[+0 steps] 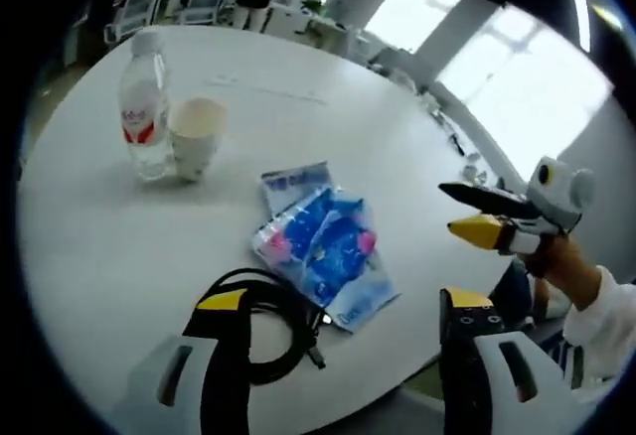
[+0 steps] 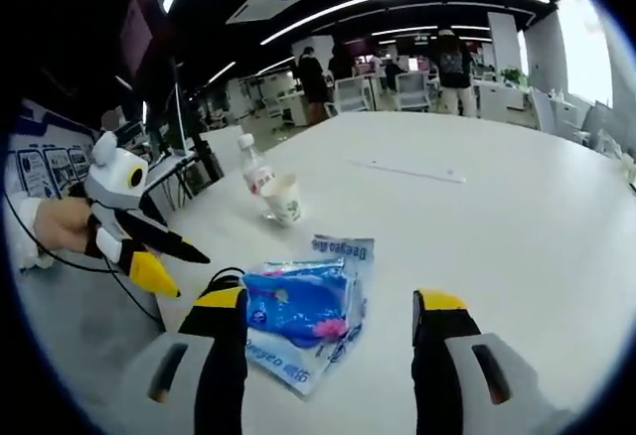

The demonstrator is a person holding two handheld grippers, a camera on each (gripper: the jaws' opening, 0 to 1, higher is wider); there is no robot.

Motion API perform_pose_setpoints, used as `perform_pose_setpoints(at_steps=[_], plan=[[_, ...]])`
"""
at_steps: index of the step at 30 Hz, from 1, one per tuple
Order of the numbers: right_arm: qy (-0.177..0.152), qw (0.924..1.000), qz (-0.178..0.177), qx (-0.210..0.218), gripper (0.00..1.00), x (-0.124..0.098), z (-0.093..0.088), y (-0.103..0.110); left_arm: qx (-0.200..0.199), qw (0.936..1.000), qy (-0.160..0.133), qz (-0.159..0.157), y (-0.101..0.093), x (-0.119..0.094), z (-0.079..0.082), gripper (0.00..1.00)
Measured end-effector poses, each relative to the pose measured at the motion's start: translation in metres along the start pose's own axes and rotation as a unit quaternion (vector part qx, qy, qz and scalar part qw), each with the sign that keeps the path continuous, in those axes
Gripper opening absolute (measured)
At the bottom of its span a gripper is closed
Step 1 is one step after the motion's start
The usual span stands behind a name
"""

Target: Arrange the tabletop items into an orderly group along one side of the table until the central work area is clear of visible clutter.

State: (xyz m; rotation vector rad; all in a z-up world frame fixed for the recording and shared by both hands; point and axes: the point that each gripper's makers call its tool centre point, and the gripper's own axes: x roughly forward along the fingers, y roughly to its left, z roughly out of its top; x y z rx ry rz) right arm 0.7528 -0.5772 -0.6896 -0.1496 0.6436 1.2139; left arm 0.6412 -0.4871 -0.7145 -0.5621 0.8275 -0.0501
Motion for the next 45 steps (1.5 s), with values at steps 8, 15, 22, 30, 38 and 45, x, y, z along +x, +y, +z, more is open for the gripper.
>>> perform_pose_setpoints(at_steps=[8, 15, 22, 30, 38, 45], plan=[[0.018, 0.9992, 0.034, -0.002, 0.59, 0.025, -0.008, -0.009, 0.006, 0.9987, 0.007, 0.050, 0.018, 0.017, -0.003, 0.70], [0.035, 0.9983, 0.047, -0.001, 0.58, 0.041, -0.020, -0.019, 0.007, 0.9992, 0.014, 0.037, 0.010, 0.039, -0.004, 0.64], [0.046, 0.9974, 0.055, 0.010, 0.56, 0.051, -0.032, -0.020, 0.025, 0.9978, 0.020, 0.058, 0.013, 0.051, -0.005, 0.64], [0.052, 0.9964, 0.065, 0.012, 0.49, 0.059, -0.039, -0.016, 0.026, 0.9973, 0.033, 0.060, 0.015, 0.055, -0.012, 0.60], [0.050, 0.9962, 0.071, 0.006, 0.44, 0.068, -0.038, -0.012, 0.034, 0.9961, 0.033, 0.074, 0.023, 0.057, -0.012, 0.53], [0.058, 0.9953, 0.075, 0.017, 0.34, 0.073, -0.047, -0.005, 0.024, 0.9962, 0.018, 0.082, 0.025, 0.057, -0.011, 0.40]])
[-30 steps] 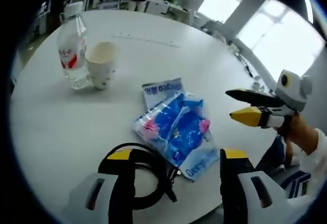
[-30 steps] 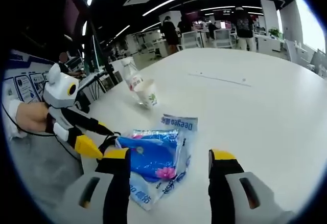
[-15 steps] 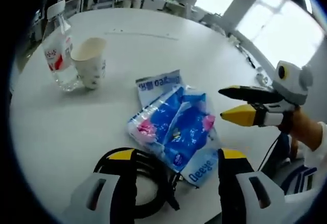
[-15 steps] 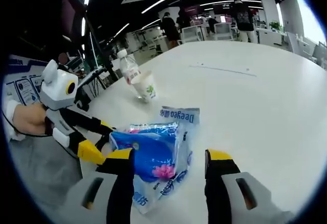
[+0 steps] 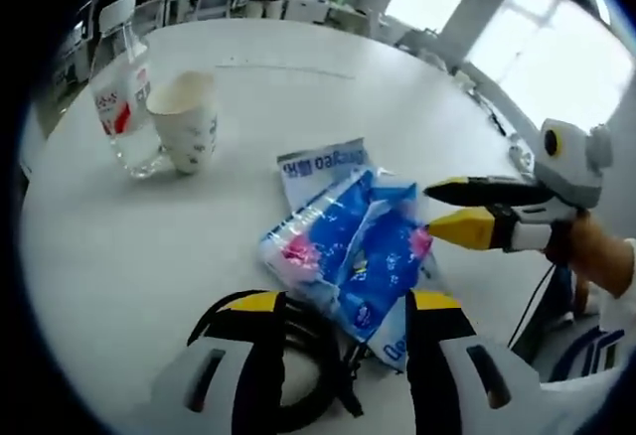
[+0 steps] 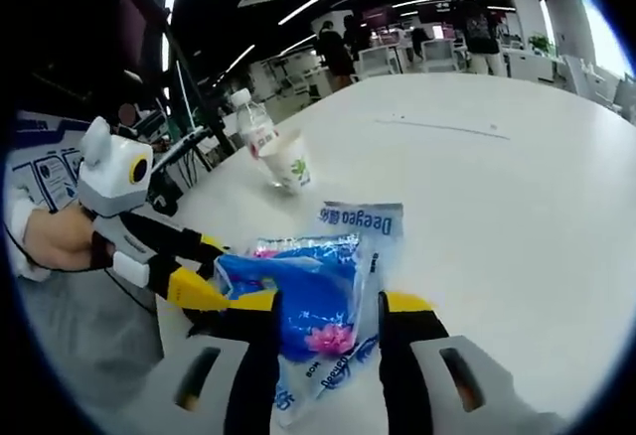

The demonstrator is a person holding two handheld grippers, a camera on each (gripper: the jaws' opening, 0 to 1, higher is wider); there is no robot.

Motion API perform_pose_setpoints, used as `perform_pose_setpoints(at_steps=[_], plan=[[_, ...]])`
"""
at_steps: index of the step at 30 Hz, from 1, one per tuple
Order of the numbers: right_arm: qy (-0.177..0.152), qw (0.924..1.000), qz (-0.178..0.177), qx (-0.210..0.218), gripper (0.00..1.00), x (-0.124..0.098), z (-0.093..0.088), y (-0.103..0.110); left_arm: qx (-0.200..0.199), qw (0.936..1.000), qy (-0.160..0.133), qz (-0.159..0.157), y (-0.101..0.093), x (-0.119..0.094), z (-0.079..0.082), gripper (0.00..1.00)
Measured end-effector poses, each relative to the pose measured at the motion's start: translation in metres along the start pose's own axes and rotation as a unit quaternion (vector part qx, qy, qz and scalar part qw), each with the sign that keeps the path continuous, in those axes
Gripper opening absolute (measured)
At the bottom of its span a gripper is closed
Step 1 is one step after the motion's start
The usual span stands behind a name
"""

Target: Arrange the tabletop items into an orderly group along one side of the table until the central work area is clear of visible clutter.

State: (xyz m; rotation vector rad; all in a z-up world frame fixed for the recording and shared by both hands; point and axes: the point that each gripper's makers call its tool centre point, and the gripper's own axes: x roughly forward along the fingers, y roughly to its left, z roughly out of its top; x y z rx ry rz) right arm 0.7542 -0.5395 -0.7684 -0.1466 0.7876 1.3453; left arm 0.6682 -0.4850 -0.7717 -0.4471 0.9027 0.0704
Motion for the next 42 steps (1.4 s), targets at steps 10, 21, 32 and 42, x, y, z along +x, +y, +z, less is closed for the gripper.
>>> perform_pose_setpoints(at_steps=[10, 21, 32, 42], plan=[[0.018, 0.9998, -0.002, 0.008, 0.12, 0.007, -0.004, -0.007, -0.030, 0.9994, -0.016, 0.004, 0.007, 0.003, 0.002, 0.23], [0.007, 0.9989, -0.015, 0.045, 0.00, -0.002, -0.009, -0.010, -0.039, 0.9973, -0.058, 0.021, 0.024, -0.001, 0.014, 0.06], [-0.034, 0.9957, -0.023, 0.084, 0.00, -0.024, 0.002, -0.009, -0.041, 0.9964, -0.073, 0.006, 0.020, -0.005, 0.024, 0.00], [-0.057, 0.9924, -0.031, 0.104, 0.00, -0.036, 0.006, -0.007, -0.019, 0.9967, -0.079, -0.007, 0.013, -0.009, 0.039, 0.00]])
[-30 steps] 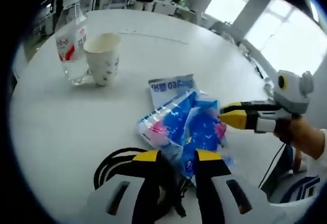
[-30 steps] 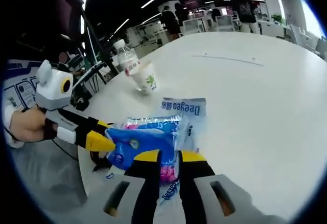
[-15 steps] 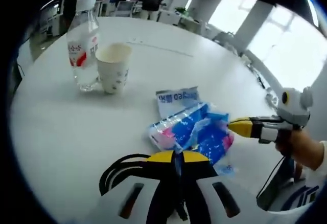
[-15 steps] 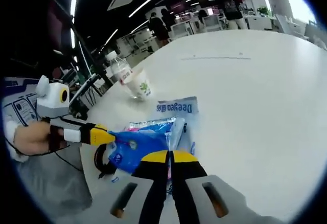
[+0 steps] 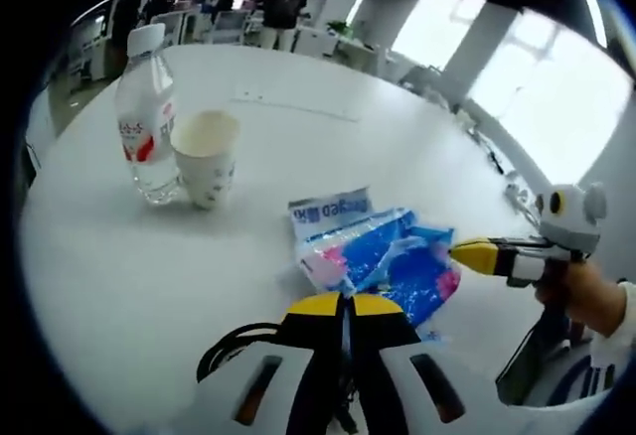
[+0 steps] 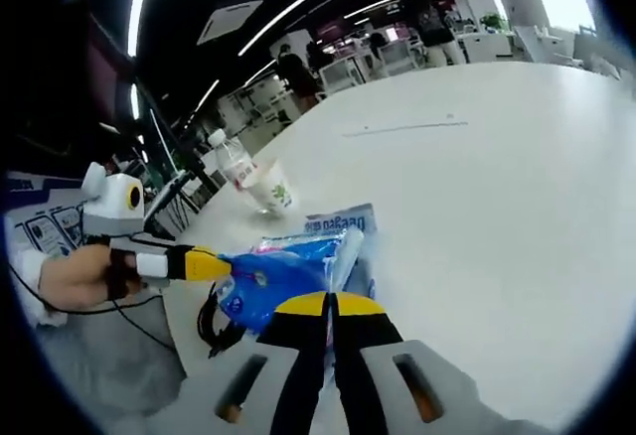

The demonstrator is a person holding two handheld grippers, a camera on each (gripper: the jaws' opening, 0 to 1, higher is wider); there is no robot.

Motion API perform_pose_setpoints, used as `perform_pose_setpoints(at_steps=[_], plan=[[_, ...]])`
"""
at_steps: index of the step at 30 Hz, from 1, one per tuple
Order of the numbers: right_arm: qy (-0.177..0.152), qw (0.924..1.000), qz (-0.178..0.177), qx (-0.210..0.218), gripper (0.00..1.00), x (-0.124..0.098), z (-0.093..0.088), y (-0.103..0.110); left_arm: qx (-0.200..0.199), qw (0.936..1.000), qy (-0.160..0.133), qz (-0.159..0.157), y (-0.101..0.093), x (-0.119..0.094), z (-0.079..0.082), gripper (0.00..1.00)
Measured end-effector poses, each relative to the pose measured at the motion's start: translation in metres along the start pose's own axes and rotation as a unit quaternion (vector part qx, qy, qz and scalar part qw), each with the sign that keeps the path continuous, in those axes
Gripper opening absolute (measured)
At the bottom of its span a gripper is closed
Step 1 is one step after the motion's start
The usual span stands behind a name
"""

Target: Arrange the tabletop items into an orderly group along one side of the table until the central work area is clear of visible clutter.

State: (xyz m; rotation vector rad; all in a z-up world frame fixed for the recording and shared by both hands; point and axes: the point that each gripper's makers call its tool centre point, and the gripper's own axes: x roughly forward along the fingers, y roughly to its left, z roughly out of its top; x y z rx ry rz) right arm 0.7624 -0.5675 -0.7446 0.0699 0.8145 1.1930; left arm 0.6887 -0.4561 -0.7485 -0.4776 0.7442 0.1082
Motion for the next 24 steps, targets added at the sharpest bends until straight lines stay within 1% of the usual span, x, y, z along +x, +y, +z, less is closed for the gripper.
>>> perform_pose_setpoints(at_steps=[3, 8, 14, 18, 22, 24], plan=[[-0.005, 1.0000, 0.000, 0.008, 0.00, -0.001, 0.002, -0.001, 0.003, 1.0000, -0.004, -0.003, -0.004, -0.001, 0.005, 0.00], [-0.012, 0.9999, -0.003, 0.008, 0.00, -0.006, 0.008, -0.002, 0.014, 0.9998, -0.006, -0.011, -0.011, -0.004, 0.011, 0.00], [-0.023, 0.9997, -0.005, 0.010, 0.00, -0.011, 0.013, -0.003, 0.025, 0.9995, -0.009, -0.019, -0.015, -0.004, 0.019, 0.00], [-0.027, 0.9995, -0.007, 0.014, 0.00, -0.015, 0.014, -0.008, 0.028, 0.9992, -0.008, -0.026, -0.020, -0.003, 0.022, 0.00], [-0.033, 0.9993, -0.009, 0.018, 0.00, -0.022, 0.015, -0.012, 0.035, 0.9989, -0.003, -0.032, -0.028, -0.002, 0.023, 0.00], [-0.035, 0.9991, -0.011, 0.019, 0.00, -0.024, 0.016, -0.015, 0.047, 0.9982, 0.002, -0.037, -0.033, 0.001, 0.025, 0.00]])
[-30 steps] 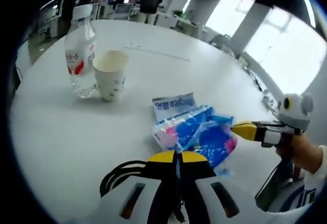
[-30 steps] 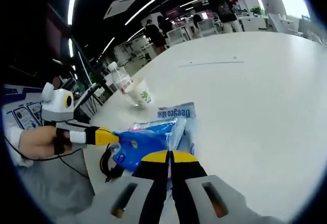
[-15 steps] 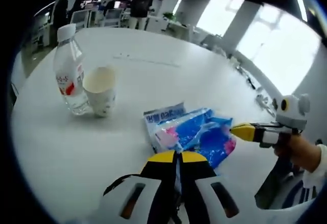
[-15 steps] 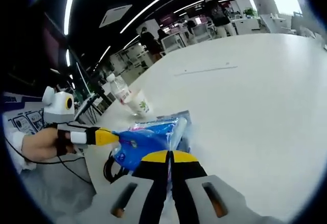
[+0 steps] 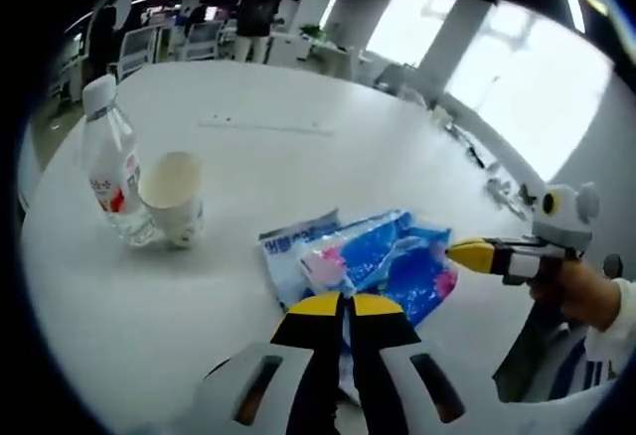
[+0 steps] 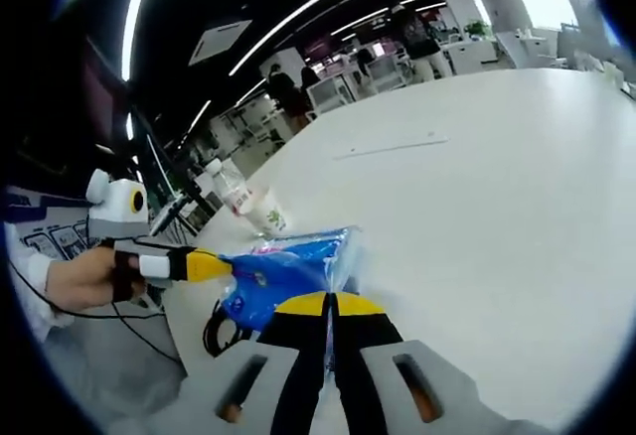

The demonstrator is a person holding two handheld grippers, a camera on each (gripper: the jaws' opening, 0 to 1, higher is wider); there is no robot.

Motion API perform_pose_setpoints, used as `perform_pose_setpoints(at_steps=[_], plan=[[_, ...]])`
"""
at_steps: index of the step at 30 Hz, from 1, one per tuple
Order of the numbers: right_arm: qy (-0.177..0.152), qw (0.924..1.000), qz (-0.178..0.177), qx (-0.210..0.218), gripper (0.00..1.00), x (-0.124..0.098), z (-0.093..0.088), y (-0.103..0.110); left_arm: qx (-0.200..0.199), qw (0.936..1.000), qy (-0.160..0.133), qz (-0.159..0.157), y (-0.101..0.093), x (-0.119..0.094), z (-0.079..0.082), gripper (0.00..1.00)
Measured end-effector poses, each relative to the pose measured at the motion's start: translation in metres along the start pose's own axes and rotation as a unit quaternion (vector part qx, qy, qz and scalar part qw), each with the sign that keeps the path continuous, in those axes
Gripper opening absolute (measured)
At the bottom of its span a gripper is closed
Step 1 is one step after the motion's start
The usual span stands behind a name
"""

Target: Arrange the tabletop items into an orderly group along one side of the table until the central work area is clear of visible clutter.

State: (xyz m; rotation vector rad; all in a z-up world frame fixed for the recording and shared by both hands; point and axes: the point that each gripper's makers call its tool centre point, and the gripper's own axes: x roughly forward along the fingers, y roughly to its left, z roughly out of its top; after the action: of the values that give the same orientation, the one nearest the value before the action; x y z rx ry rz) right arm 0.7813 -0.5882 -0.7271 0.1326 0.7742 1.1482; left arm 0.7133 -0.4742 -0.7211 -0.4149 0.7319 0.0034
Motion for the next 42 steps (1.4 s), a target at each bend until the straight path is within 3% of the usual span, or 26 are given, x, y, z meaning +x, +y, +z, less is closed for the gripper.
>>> perform_pose_setpoints(at_steps=[18, 42], plan=[[-0.029, 0.9992, -0.021, 0.020, 0.00, -0.019, 0.016, -0.031, 0.035, 0.9991, 0.013, -0.021, -0.026, 0.026, 0.021, 0.00], [-0.065, 0.9958, -0.049, 0.042, 0.00, -0.046, 0.029, -0.047, 0.084, 0.9945, 0.040, -0.049, -0.059, 0.048, 0.035, 0.00]])
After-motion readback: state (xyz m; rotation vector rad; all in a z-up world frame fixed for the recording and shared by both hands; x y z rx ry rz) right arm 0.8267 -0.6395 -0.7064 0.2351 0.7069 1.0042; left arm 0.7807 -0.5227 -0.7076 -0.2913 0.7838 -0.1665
